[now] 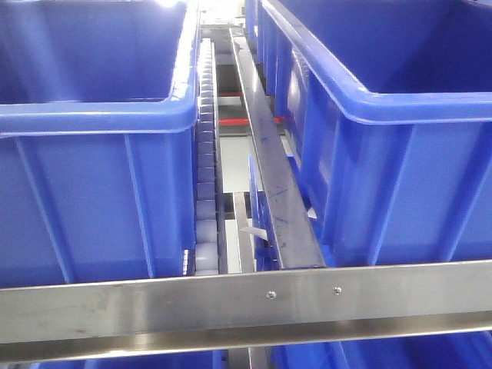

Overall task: Pick and sort blue part to right shelf
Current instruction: 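Lower the right gripper into a bin and release its part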

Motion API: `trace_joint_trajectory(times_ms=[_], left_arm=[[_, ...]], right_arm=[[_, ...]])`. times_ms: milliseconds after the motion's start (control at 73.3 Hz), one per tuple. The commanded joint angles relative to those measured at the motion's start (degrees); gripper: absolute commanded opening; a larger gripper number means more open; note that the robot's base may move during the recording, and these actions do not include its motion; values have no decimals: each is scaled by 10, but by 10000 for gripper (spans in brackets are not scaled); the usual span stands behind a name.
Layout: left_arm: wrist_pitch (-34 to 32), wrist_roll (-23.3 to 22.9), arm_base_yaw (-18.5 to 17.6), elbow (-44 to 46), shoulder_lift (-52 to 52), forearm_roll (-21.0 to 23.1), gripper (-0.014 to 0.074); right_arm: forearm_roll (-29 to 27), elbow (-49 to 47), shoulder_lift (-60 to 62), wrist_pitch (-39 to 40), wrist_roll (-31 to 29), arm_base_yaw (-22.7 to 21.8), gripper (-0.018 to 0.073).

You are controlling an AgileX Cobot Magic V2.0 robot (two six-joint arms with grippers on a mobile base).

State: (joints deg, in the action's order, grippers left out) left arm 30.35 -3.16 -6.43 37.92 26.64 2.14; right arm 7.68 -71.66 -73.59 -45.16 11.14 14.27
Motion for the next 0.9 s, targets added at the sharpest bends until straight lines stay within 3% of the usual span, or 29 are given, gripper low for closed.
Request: trace_joint_trajectory(times_ms=[0, 314, 505, 600, 750, 887], left_arm=[[-26, 0, -2, 15, -8, 4, 223], [-11, 0, -2, 15, -19, 4, 189], [-11, 0, -2, 15, -19, 4, 189], [-11, 0, -2, 15, -19, 4, 189], [-11, 0, -2, 15, -19, 5, 189], [-11, 0, -2, 15, -19, 5, 189]], right_arm=[[17, -58, -56, 27, -4, -28, 204], [17, -165, -296, 22, -42, -46, 204], [17, -176, -339, 22, -43, -46, 215], [17, -176, -337, 26, -43, -46, 338], [17, -176, -333, 26, -43, -46, 650], [17, -176, -310, 22, -43, -46, 603]])
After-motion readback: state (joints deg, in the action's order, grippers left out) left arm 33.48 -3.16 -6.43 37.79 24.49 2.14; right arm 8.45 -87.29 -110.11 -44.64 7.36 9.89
